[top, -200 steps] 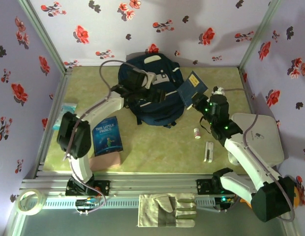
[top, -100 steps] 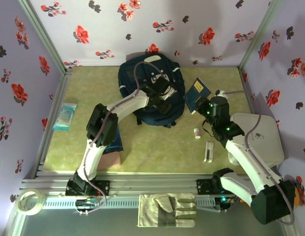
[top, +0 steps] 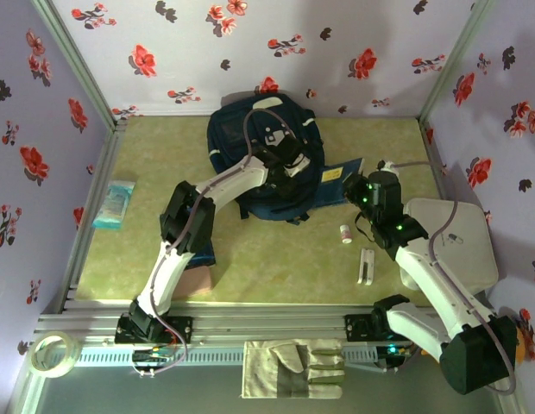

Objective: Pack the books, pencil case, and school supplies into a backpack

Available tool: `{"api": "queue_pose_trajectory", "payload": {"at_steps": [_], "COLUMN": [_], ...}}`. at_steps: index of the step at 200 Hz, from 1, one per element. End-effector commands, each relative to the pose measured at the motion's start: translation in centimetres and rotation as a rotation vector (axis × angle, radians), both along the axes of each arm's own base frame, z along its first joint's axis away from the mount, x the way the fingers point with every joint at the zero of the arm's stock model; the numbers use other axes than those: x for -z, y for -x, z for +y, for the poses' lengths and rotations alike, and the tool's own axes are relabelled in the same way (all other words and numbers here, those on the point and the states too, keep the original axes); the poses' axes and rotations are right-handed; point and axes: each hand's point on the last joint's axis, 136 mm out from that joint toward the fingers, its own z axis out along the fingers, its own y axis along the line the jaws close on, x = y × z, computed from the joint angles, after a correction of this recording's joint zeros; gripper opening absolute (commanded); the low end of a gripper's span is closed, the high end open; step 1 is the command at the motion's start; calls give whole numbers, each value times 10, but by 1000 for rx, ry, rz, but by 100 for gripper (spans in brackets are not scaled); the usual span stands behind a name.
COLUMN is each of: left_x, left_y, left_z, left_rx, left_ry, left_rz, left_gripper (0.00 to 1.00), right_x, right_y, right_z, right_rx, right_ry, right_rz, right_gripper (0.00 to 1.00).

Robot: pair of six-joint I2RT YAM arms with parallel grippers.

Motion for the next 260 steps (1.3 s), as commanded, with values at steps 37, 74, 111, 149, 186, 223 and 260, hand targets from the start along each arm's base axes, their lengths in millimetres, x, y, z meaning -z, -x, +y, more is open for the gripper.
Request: {"api": "queue_pose_trajectory", "payload": {"at_steps": [37, 74, 111, 149, 186, 223, 260], "left_x": [-50, -65, -99, -154, -202, -217, -231], "left_y": [-10, -9, -12, -20, -32, -53, -58], "left_z": [4, 4, 7, 14, 21, 39, 40], "left_rx": [-50, -69, -110, -163, -220, -333, -347], "left_ry": [55, 88, 155, 273, 394, 464, 526], "left_rz": [-89, -102, -131, -204, -283, -301, -294], "left_gripper": [7, 1, 0, 0, 0, 0, 0], "right_x": [-12, -3, -23, -45, -60, -58, -53], "right_y": [-6, -9, -6, 3, 11, 9, -7], "right_z": [-1, -1, -13, -22, -27, -21, -2], "right_rx": [10, 8, 41, 76, 89, 83, 25], "right_ry": [-30, -48, -53, -75, -95, -152, -232], "right_rz": [-45, 16, -37, -109, -161, -154, -132], "right_gripper": [10, 2, 1, 1, 2, 2, 3]}}
